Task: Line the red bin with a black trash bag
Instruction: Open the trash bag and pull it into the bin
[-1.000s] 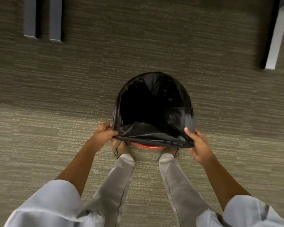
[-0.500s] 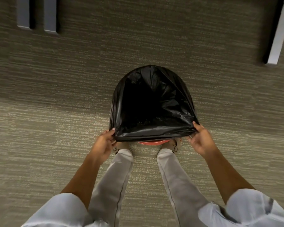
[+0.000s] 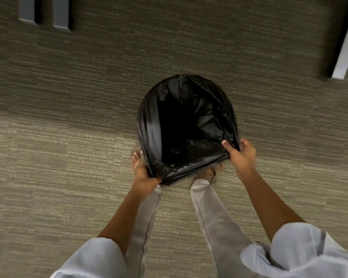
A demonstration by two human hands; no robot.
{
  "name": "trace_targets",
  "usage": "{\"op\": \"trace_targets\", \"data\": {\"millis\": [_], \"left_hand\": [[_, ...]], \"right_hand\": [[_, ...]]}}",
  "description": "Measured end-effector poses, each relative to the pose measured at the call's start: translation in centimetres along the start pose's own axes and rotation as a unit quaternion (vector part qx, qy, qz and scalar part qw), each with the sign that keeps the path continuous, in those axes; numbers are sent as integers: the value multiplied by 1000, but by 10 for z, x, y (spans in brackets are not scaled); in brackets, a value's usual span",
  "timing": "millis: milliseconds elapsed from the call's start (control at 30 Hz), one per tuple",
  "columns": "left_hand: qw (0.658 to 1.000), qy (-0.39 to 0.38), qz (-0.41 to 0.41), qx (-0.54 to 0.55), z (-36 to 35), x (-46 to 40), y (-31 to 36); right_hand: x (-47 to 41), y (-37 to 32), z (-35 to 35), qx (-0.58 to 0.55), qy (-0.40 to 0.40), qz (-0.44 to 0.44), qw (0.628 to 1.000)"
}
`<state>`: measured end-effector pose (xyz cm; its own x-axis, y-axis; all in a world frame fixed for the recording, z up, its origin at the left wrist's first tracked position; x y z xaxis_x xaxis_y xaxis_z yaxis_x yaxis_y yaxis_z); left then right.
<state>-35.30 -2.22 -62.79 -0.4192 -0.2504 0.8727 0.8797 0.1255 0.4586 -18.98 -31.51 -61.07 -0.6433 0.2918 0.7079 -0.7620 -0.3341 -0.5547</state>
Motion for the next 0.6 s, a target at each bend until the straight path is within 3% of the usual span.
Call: {"op": "trace_targets", "data": {"millis": [100, 300, 367, 500, 600], "left_hand": [[1000, -18, -1, -7, -9, 1, -3], [990, 76, 87, 87, -7, -3, -12], [980, 106, 116, 121, 1, -7, -16], [937, 90, 207, 266, 0, -14, -24], [913, 106, 236, 317, -5, -15, -24]], "right_hand": [[7, 17, -3, -177, -108, -88, 974], [6, 37, 10, -268, -189, -192, 925], [1, 38, 13, -280, -198, -200, 918], [-10, 39, 9, -266, -196, -215, 919], [-16, 38, 2, -161, -143, -188, 958]]}}
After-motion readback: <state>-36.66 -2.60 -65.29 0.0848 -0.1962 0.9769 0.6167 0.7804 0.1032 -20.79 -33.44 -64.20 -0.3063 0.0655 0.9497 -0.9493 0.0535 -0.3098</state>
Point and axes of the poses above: each hand's wrist, its own x-axis away from the middle knuckle, its own z-axis out of the back of the hand, y = z × x, the point moved 6 cm from there along -x, towards the middle knuckle, and after that the axes turned 1 degree about -x, right-handed, at the moved point
